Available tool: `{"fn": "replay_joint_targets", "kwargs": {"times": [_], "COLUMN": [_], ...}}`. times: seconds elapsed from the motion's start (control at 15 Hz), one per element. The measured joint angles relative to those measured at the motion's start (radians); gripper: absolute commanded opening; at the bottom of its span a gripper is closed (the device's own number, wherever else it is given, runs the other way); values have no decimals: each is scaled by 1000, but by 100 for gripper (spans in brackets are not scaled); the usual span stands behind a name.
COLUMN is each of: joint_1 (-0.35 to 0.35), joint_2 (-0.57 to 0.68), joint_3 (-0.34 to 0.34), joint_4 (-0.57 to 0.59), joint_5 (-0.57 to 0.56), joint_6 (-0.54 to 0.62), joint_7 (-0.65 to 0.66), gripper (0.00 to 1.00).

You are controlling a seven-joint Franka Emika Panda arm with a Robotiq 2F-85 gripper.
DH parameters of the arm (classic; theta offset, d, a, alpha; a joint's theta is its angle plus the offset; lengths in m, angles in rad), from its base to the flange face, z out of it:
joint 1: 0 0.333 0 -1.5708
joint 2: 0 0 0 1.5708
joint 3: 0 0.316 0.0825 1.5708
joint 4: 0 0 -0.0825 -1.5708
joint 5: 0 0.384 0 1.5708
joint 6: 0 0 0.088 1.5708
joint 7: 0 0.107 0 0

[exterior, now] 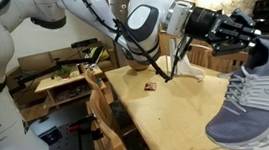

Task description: Put the shoe on the rack.

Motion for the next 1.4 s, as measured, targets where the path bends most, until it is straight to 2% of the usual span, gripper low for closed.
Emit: {"fn": "replay_joint_targets", "kwargs": {"times": [0.27, 0.6, 0.67, 0.73, 0.93, 1.0, 1.27, 1.4], "joint_1": [-127, -303, -333, -358, -390, -391, -392, -409], "joint_2": [-45, -85, -86, -88, -96, -97, -97, -97], "joint_3": [-35, -31, -26, -19, -2, -1, 10, 10], "joint_4": [83, 194, 216, 233, 255, 256, 257, 280], "joint_5": [0, 0, 0, 0, 0, 0, -22, -23], "joint_6": [-67, -122, -144, -166, -184, -184, -185, -225], "joint_7": [1, 9, 24, 31, 41, 42, 42, 48], "gripper": [2, 2, 10, 10, 10, 2, 2, 2]}}
